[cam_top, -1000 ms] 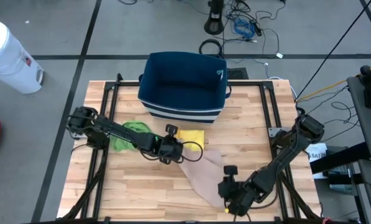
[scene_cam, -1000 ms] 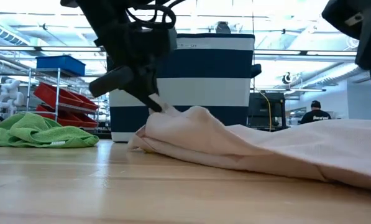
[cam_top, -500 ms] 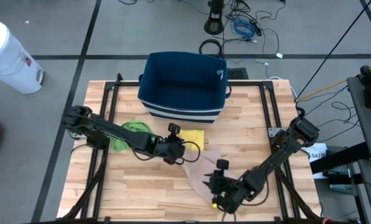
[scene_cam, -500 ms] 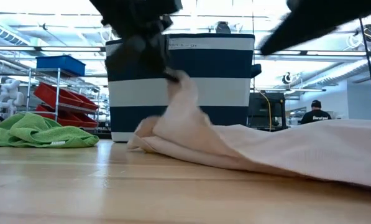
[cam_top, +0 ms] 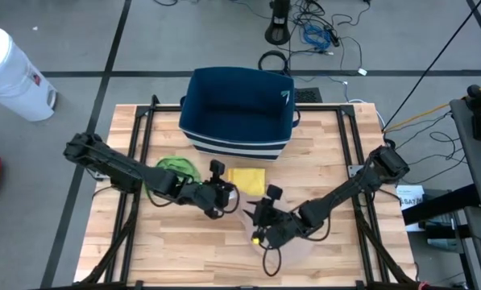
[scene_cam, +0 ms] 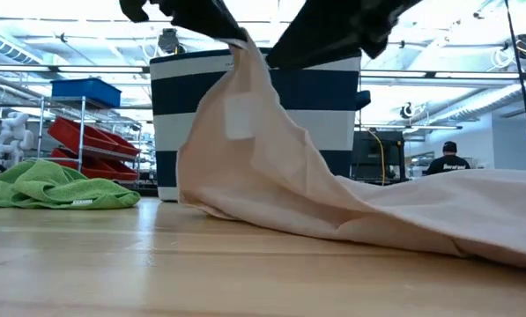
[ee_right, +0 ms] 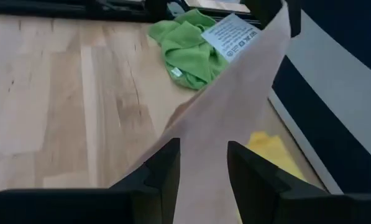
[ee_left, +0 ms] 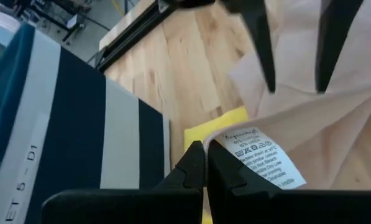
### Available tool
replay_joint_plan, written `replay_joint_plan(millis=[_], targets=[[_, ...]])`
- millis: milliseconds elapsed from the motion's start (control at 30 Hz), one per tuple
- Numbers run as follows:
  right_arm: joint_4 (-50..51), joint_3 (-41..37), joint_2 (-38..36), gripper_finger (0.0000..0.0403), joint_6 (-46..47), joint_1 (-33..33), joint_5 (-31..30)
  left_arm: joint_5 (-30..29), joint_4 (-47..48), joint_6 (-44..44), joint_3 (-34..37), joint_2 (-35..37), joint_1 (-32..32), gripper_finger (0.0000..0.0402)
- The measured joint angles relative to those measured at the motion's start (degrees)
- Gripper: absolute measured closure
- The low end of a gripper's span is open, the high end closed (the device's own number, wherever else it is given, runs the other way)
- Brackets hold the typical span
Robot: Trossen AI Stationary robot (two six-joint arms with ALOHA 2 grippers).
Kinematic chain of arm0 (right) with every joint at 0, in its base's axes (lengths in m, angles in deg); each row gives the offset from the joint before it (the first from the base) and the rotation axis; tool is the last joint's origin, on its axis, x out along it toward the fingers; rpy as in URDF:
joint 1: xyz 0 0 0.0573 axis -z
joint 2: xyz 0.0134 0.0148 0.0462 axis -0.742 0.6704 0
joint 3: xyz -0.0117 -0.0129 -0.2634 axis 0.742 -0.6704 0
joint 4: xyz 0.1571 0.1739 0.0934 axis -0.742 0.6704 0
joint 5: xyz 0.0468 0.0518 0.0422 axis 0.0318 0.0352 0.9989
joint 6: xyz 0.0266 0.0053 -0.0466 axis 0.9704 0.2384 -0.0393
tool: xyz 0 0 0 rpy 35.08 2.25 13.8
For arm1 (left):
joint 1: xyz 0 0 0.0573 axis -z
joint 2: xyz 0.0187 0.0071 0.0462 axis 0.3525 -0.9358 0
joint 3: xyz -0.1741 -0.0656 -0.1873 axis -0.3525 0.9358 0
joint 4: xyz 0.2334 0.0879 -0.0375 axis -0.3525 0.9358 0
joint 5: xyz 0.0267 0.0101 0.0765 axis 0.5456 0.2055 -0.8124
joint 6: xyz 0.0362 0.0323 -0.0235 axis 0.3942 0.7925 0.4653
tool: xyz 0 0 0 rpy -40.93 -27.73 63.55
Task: Fold towel
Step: Fold the brown towel
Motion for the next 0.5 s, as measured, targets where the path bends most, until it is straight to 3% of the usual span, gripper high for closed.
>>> replay_joint_plan(millis=[167, 500], targets=[[-4.0, 1.1, 0.0, 0.0282, -4.4, 0.3, -0.7, -4.3, 3.3, 0.4, 0.0, 0.1, 0.1, 0.0401], [-3.9, 4.0, 0.0, 0.0282, -7.2, 1.6, -3.0, -3.7, 3.0, -0.1, 0.0, 0.1, -0.5, 0.0401]])
